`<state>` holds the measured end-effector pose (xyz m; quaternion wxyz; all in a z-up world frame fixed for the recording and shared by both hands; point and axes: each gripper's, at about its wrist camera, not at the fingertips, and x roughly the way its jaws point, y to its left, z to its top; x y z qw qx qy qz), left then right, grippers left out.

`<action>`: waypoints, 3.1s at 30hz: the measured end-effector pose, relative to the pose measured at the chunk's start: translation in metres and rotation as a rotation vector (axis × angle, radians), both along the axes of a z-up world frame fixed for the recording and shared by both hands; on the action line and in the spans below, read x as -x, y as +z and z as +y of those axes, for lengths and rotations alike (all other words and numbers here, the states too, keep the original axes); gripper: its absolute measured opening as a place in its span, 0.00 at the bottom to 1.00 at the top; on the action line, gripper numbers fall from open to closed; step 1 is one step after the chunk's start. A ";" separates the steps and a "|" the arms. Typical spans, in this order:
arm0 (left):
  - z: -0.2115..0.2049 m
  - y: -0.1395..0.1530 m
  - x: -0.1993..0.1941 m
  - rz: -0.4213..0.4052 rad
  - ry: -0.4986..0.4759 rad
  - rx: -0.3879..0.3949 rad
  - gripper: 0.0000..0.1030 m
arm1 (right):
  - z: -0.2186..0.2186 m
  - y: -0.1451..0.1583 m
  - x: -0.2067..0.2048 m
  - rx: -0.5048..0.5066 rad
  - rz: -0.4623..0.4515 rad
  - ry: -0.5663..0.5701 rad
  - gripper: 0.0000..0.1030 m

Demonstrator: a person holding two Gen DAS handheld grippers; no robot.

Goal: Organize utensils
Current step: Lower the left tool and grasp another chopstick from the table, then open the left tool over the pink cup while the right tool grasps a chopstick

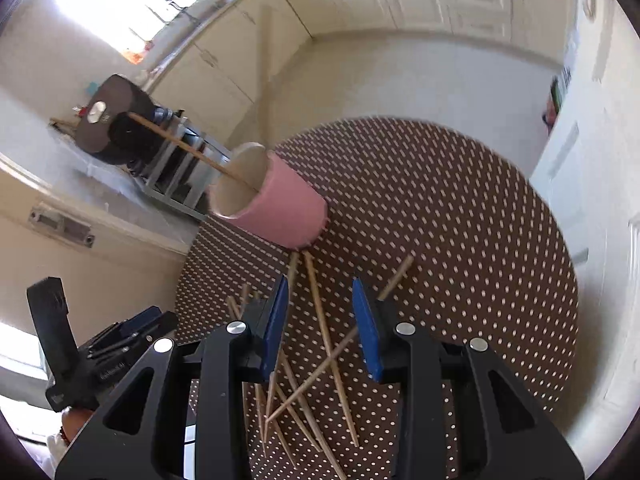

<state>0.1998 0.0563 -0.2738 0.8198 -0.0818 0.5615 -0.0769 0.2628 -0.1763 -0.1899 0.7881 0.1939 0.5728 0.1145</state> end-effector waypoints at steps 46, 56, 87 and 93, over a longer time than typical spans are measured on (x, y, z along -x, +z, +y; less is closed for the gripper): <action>0.002 -0.033 -0.047 0.043 0.019 0.014 0.06 | -0.015 -0.111 -0.053 0.032 0.364 -0.047 0.20; 0.006 -0.002 -0.027 -0.018 0.034 0.017 0.06 | 0.011 -0.112 -0.052 0.107 0.318 -0.031 0.05; -0.004 0.169 0.021 -0.421 -0.053 0.065 0.02 | 0.016 0.118 -0.004 -0.076 -0.270 0.061 0.04; -0.007 0.184 0.014 -0.458 -0.062 0.097 0.02 | 0.017 0.142 -0.004 -0.068 -0.346 0.084 0.04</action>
